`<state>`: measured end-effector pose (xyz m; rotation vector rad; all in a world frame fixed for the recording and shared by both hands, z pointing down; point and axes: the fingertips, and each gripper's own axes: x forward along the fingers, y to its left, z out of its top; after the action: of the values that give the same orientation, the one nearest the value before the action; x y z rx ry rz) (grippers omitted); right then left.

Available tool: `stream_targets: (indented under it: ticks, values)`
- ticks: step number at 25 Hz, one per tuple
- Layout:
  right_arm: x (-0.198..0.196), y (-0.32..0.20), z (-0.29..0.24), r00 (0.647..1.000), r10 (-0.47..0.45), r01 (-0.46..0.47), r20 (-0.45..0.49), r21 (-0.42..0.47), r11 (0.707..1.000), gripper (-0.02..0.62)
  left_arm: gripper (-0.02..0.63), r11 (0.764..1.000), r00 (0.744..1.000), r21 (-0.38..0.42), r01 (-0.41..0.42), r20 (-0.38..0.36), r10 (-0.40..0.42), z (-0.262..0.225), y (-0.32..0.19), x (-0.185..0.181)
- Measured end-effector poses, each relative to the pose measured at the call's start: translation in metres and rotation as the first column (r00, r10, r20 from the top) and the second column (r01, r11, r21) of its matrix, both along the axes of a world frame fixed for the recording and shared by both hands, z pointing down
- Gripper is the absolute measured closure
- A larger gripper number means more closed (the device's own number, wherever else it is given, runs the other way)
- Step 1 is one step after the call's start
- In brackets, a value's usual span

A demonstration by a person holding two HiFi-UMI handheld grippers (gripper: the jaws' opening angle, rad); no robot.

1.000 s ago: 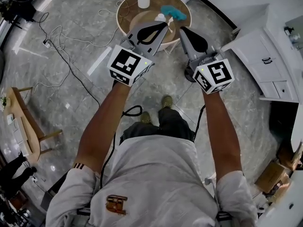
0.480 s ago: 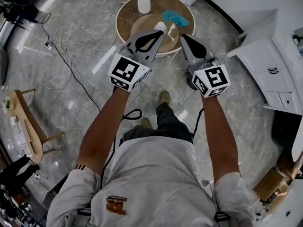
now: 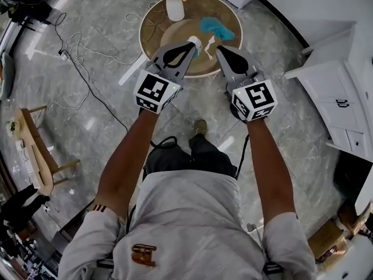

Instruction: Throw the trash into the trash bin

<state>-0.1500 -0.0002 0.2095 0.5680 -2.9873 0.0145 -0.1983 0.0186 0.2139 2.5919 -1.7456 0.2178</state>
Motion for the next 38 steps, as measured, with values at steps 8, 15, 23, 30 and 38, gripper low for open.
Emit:
stream_targets:
  ticks: [8,15,23,30,38]
  values:
    - [-0.018,-0.025,0.044,0.999,-0.015,0.012,-0.043,-0.071,0.997,0.593,0.604,0.992,0.998,-0.124,-0.026,0.056,0.034,0.061,-0.034,-0.022]
    - [-0.042,-0.052,0.080,0.997,0.004,-0.012,-0.083,-0.099,0.995,0.592,0.565,0.966,0.984,-0.242,-0.092,0.124,0.125,0.130,-0.072,-0.035]
    - [-0.058,-0.079,0.120,0.992,0.034,-0.050,-0.120,-0.136,0.989,0.593,0.436,0.927,0.961,-0.346,-0.143,0.173,0.214,0.200,-0.116,-0.053]
    - [-0.054,-0.084,0.147,0.987,0.084,-0.107,-0.135,-0.174,0.979,0.593,0.369,0.867,0.928,-0.457,-0.200,0.195,0.317,0.255,-0.134,-0.059]
    - [-0.048,-0.094,0.159,0.983,0.124,-0.148,-0.134,-0.187,0.971,0.594,0.360,0.847,0.913,-0.475,-0.237,0.189,0.362,0.277,-0.140,-0.054]
